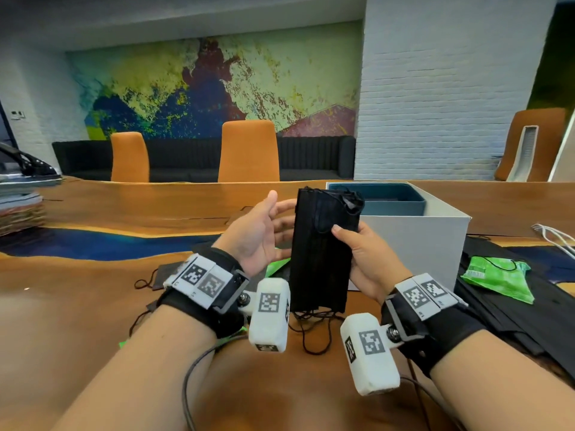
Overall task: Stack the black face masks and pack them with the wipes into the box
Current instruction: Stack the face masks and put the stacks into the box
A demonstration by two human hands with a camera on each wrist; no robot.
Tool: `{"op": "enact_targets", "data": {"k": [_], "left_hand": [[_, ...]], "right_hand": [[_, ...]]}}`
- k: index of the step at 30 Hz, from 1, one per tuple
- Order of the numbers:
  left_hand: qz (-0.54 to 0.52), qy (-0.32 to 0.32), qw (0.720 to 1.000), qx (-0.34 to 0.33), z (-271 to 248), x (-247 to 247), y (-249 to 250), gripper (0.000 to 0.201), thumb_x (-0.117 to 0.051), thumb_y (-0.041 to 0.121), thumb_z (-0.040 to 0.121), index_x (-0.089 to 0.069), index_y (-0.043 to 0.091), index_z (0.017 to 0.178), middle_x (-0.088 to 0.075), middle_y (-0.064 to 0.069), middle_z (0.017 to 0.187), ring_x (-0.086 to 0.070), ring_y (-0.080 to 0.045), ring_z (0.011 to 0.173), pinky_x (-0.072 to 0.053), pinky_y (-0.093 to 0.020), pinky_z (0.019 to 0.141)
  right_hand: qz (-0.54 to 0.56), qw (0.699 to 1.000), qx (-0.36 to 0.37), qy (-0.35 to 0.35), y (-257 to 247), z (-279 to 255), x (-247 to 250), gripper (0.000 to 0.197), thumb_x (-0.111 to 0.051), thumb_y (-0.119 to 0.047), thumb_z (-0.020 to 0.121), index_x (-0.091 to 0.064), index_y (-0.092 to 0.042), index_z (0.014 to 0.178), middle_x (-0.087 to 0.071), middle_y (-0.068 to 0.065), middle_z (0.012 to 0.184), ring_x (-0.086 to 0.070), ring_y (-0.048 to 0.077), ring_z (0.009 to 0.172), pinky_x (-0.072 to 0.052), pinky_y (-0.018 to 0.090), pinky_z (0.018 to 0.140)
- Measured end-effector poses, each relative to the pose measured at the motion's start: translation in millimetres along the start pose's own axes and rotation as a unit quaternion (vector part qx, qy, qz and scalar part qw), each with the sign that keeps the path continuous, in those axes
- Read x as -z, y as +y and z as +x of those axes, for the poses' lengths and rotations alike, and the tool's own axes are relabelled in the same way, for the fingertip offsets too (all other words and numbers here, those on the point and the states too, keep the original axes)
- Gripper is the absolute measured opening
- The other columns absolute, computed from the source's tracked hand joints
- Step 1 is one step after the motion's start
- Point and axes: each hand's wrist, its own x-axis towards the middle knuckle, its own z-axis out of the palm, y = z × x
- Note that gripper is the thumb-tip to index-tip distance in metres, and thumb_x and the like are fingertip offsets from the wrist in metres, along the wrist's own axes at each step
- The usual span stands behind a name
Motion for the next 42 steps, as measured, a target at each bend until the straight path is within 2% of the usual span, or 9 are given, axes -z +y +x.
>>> {"op": "enact_targets", "data": {"k": [3, 8, 13, 21, 27, 30, 34, 39, 42], "left_hand": [[0.03, -0.016, 0.999, -0.006, 0, 0, -21, 0.05, -0.032, 0.052, 0.096, -0.059, 0.02, 0.122, -0.066, -0.005, 0.111, -0.06, -0.021, 0.104, -0.049, -0.04, 0.089], [0.072, -0.039, 0.997, -0.01, 3, 7, -46, 0.038, -0.038, 0.041, 0.098, -0.053, 0.024, 0.128, -0.067, 0.0, 0.116, -0.063, -0.016, 0.102, -0.05, -0.043, 0.094], [0.038, -0.071, 0.996, -0.025, 6, 17, -50, 0.043, -0.042, 0.042, 0.092, -0.051, 0.021, 0.128, -0.065, 0.013, 0.075, -0.057, -0.005, 0.065, -0.049, -0.027, 0.064], [0.055, -0.047, 0.997, -0.007, 6, 16, -55, 0.023, -0.047, 0.012, 0.097, -0.059, 0.019, 0.116, -0.069, 0.001, 0.099, -0.067, -0.006, 0.079, -0.052, -0.023, 0.059], [-0.029, 0.011, 0.999, -0.022, 7, 24, -46, 0.02, -0.041, 0.015, 0.1, -0.059, 0.018, 0.107, -0.069, -0.004, 0.1, -0.063, -0.02, 0.093, -0.049, -0.036, 0.07], [-0.094, 0.021, 0.995, -0.008, 7, 29, -41, 0.026, -0.034, 0.02, 0.102, -0.054, 0.01, 0.116, -0.068, -0.012, 0.105, -0.063, -0.025, 0.096, -0.051, -0.042, 0.077], [-0.154, 0.037, 0.987, -0.009, 7, 33, -38, 0.042, -0.031, 0.029, 0.103, -0.052, 0.003, 0.128, -0.065, -0.017, 0.111, -0.061, -0.03, 0.1, -0.049, -0.046, 0.09], [-0.196, 0.027, 0.98, -0.037, 7, 31, -36, 0.035, -0.03, 0.033, 0.103, -0.052, 0.026, 0.13, -0.061, -0.011, 0.124, -0.055, -0.03, 0.117, -0.04, -0.053, 0.1], [-0.181, 0.011, 0.983, -0.024, 7, 24, -40, 0.035, -0.031, 0.035, 0.102, -0.051, 0.04, 0.131, -0.066, -0.005, 0.123, -0.059, -0.027, 0.116, -0.043, -0.053, 0.098]], "right_hand": [[-0.021, 1.0, 0.01, 0.018, 4, 1, -1, 0.022, -0.048, -0.011, 0.096, -0.057, -0.017, 0.115, -0.069, 0.006, 0.112, -0.063, 0.023, 0.107, -0.051, 0.043, 0.09], [-0.013, 1.0, 0.017, 0.017, 7, 1, -4, 0.027, -0.049, -0.014, 0.096, -0.054, -0.019, 0.122, -0.068, 0.004, 0.114, -0.064, 0.02, 0.106, -0.052, 0.039, 0.085], [0.022, 0.999, -0.019, -0.02, -2, -1, -1, 0.028, -0.046, -0.01, 0.093, -0.058, -0.016, 0.118, -0.071, 0.007, 0.109, -0.066, 0.024, 0.103, -0.052, 0.04, 0.082], [0.066, 0.996, -0.056, 0.02, -9, 0, 11, 0.036, -0.04, -0.015, 0.086, -0.064, -0.004, 0.11, -0.07, 0.018, 0.104, -0.065, 0.033, 0.099, -0.049, 0.045, 0.083], [0.069, 0.996, -0.048, -0.014, -18, 2, 22, 0.043, -0.045, -0.016, 0.069, -0.07, -0.004, 0.102, -0.07, 0.018, 0.099, -0.067, 0.032, 0.092, -0.049, 0.047, 0.083], [0.056, 0.996, -0.058, -0.033, -22, 2, 26, 0.035, -0.044, -0.015, 0.066, -0.077, -0.008, 0.078, -0.07, 0.014, 0.084, -0.068, 0.027, 0.076, -0.052, 0.042, 0.076], [0.046, 0.995, -0.068, -0.051, -25, 0, 27, 0.033, -0.044, -0.016, 0.066, -0.077, -0.01, 0.07, -0.07, 0.011, 0.078, -0.068, 0.024, 0.071, -0.052, 0.041, 0.077], [0.019, 0.993, -0.083, -0.082, -22, -2, 17, 0.031, -0.048, -0.015, 0.067, -0.067, -0.005, 0.088, -0.07, 0.013, 0.081, -0.069, 0.025, 0.074, -0.053, 0.04, 0.075], [-0.028, 0.989, -0.093, -0.108, -11, -1, 7, 0.027, -0.058, -0.014, 0.069, -0.068, -0.006, 0.094, -0.071, 0.014, 0.092, -0.069, 0.026, 0.084, -0.051, 0.042, 0.084]]}}
